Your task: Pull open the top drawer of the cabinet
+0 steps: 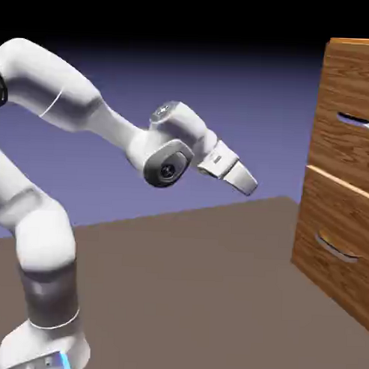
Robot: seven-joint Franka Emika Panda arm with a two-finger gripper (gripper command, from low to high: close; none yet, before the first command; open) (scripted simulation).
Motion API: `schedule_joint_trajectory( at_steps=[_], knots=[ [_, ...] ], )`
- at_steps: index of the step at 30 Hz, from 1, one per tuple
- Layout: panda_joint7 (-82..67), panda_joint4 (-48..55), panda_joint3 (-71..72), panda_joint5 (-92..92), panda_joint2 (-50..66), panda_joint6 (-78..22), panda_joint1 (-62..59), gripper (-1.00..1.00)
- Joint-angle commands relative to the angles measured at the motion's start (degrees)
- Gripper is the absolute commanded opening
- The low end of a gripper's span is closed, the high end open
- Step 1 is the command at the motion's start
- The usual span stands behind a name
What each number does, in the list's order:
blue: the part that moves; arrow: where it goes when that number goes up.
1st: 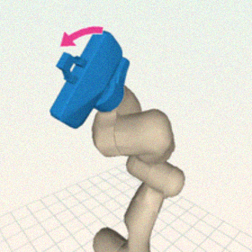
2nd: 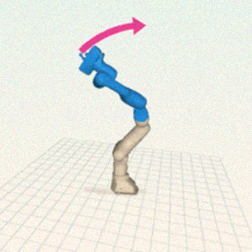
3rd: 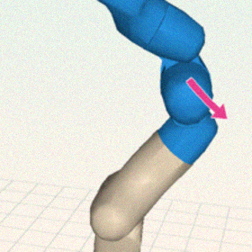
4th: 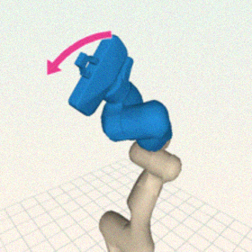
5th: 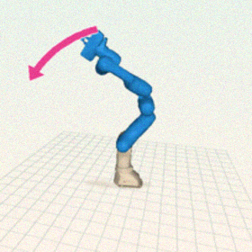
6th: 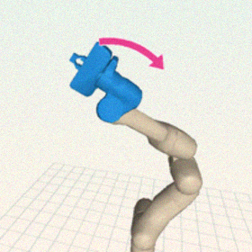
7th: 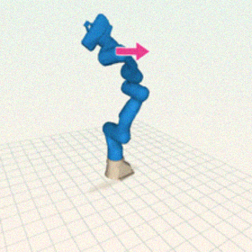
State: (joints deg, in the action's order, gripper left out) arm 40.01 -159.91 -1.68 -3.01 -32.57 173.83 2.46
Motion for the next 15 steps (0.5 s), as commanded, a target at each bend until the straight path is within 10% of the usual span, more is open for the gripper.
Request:
schedule_joint_trajectory(
  at_steps=[1,15],
  knots=[
    [-2.0,0.9,-1.4,-2.5,0.1,-0.1,1.5,0.0],
    [-30.4,13.6,-20.9,-37.4,1.0,-2.2,22.0,0.0]
  ],
)
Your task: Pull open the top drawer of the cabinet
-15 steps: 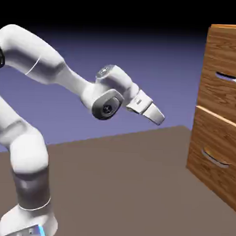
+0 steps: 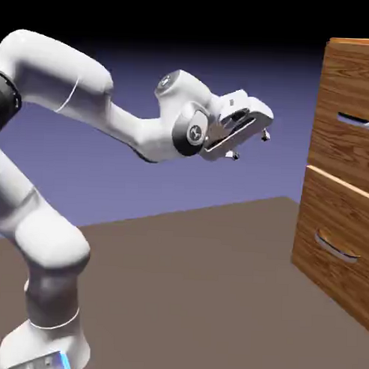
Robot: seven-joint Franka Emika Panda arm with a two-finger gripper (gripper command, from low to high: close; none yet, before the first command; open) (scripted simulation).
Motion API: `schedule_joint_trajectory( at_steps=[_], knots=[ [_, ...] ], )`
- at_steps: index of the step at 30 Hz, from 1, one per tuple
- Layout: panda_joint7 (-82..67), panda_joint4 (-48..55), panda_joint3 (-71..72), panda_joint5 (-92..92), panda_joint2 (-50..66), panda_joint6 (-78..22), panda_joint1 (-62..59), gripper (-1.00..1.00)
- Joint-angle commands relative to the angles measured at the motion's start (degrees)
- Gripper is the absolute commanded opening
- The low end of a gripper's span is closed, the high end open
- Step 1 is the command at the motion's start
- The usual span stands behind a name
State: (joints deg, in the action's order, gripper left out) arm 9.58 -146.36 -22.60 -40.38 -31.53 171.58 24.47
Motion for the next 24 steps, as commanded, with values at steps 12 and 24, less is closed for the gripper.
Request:
schedule_joint_trajectory(
  at_steps=[12,24],
  knots=[
    [-24.3,10.8,-16.7,-29.9,0.8,-1.8,17.6,0.0],
    [-48.7,21.7,-33.5,-59.8,1.7,-3.6,35.2,0.0]
  ],
)
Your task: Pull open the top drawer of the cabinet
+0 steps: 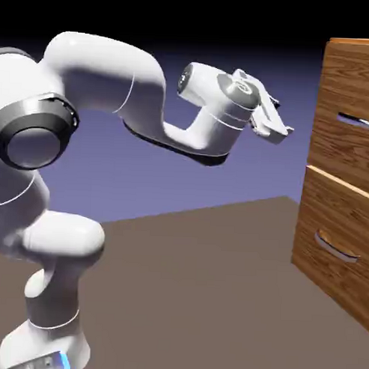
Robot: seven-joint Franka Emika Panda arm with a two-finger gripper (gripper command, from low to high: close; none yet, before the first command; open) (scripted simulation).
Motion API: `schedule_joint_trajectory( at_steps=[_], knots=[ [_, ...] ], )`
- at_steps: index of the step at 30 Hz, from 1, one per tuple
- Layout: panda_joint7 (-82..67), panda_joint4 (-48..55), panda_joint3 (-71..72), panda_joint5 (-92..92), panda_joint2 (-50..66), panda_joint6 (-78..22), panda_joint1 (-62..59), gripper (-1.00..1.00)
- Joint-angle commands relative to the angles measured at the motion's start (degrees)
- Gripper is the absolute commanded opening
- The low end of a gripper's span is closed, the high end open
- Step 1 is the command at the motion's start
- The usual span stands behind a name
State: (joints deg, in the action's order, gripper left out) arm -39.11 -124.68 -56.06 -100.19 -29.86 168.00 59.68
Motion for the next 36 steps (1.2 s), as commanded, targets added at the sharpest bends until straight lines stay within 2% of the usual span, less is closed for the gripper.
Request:
schedule_joint_trajectory(
  at_steps=[1,25,27,36],
  knots=[
    [-2.0,0.9,-1.4,-2.5,0.1,-0.1,1.5,0.0],
    [-50.7,22.6,-34.8,-62.3,1.7,-3.7,36.7,0.0],
    [-50.8,22.6,-34.9,-62.5,1.7,-3.7,36.8,0.0],
    [-59.3,34.1,-48.3,-58.2,-3.6,-2.1,53.5,0.0]
  ],
)
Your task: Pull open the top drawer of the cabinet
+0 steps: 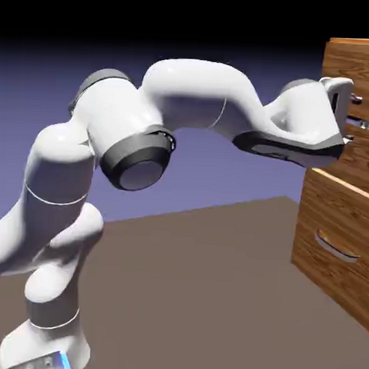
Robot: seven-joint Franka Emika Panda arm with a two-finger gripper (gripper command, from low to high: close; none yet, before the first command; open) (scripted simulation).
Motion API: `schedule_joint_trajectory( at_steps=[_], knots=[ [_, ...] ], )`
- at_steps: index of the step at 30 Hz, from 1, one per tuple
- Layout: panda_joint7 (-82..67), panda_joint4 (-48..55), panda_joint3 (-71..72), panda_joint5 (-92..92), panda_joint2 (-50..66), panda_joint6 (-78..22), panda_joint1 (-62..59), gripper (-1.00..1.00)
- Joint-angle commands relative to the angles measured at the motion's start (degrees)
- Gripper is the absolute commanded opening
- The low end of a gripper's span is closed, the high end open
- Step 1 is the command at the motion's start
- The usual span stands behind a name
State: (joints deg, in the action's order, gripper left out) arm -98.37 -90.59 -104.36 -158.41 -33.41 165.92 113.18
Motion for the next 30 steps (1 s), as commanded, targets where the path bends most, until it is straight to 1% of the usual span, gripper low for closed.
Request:
schedule_joint_trajectory(
  at_steps=[1,2,12,22,28,30],
  knots=[
    [0.0,0.0,0.0,0.0,0.0,0.0,0.0,-1.0],
    [0.0,0.0,0.0,0.0,0.0,0.0,0.0,-1.0],
    [6.3,-14.0,17.4,-3.3,4.0,-2.5,-20.8,-1.0],
    [4.1,-27.1,36.3,-1.8,0.4,-4.7,-41.5,-1.0],
    [16.4,-28.5,44.1,-7.7,6.0,-2.8,-51.5,-1.0],
    [16.4,-30.8,47.8,-7.5,4.9,-2.8,-55.7,-1.0]
  ],
)
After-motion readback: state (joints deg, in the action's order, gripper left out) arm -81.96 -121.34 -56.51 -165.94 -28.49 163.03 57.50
